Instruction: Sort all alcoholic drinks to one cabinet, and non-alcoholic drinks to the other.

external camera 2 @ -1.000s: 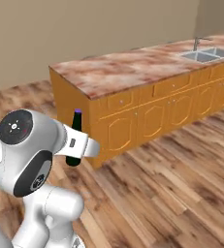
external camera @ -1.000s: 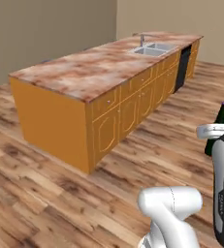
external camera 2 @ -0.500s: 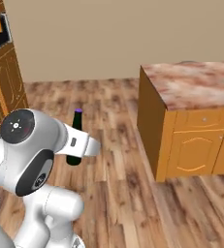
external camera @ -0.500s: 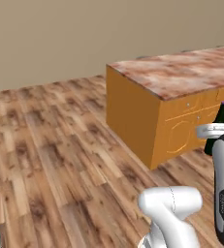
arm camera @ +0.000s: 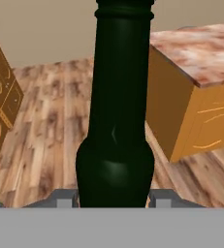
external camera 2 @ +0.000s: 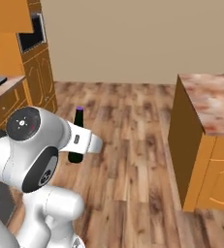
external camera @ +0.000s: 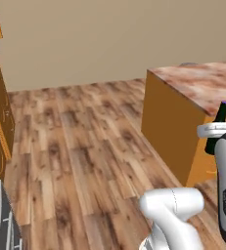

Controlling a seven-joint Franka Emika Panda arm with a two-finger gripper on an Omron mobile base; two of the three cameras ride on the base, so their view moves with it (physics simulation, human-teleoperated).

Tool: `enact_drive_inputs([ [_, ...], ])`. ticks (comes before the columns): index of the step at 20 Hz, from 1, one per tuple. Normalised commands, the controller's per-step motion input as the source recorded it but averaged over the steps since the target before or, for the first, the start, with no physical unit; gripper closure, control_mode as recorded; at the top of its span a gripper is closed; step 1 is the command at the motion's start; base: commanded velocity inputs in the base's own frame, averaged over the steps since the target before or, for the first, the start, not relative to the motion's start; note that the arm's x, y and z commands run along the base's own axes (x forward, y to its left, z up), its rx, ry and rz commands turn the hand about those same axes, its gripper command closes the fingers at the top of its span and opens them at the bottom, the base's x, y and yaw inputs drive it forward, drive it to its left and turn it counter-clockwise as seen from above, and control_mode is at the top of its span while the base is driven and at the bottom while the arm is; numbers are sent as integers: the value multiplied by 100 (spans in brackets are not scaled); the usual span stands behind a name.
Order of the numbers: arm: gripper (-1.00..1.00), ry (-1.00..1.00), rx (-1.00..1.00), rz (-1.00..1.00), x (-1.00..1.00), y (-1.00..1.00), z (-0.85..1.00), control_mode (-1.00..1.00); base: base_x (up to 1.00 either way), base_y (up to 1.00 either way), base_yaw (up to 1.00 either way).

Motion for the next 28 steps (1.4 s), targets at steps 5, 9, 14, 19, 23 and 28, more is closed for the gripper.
enact_drive_inputs([
  [5,100,0,0,0,0,0,0,100,100,-3,25],
  [9,100,0,0,0,0,0,0,100,100,-12,27],
  [14,100,0,0,0,0,0,0,100,100,-21,35],
  [19,100,0,0,0,0,0,0,100,96,-1,73],
  [23,100,0,0,0,0,0,0,100,82,-2,78],
  [28,100,0,0,0,0,0,0,100,84,-10,74],
])
